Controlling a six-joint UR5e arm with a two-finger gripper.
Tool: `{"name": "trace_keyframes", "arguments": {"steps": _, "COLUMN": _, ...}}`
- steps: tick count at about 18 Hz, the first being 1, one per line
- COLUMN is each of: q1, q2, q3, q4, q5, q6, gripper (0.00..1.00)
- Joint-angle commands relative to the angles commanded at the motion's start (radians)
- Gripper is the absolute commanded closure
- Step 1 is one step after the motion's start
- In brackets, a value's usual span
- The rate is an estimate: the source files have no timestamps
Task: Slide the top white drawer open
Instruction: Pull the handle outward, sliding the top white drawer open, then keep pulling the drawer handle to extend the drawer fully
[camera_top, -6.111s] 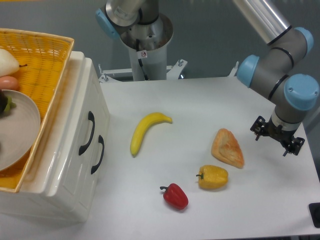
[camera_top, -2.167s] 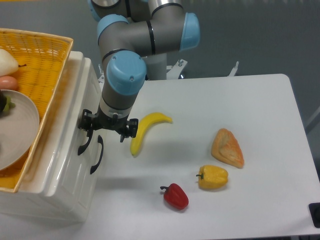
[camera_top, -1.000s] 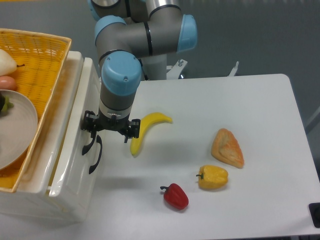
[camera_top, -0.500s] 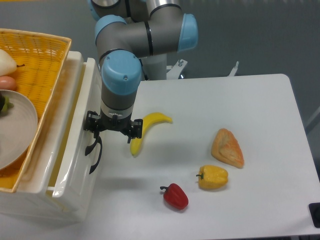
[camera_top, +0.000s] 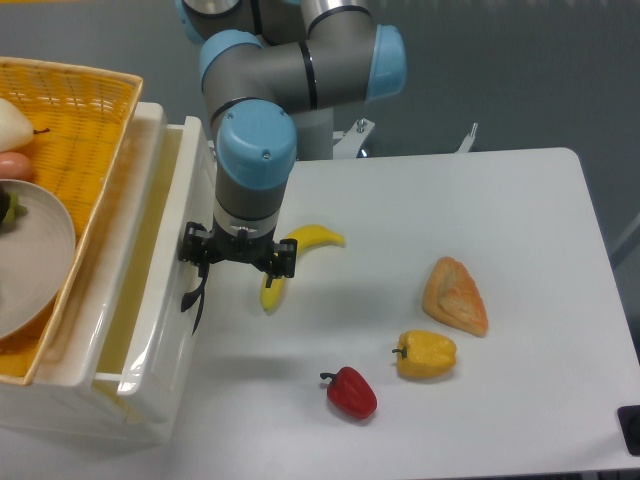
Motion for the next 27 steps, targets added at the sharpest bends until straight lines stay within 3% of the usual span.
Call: {"name": "trace_keyframes", "arguments": {"steps": 27, "q1": 0.109, "q2": -0.005, "q3": 0.000, "q4": -0.002, "q5": 0.000, "q6": 0.089, "gripper": 0.00}}
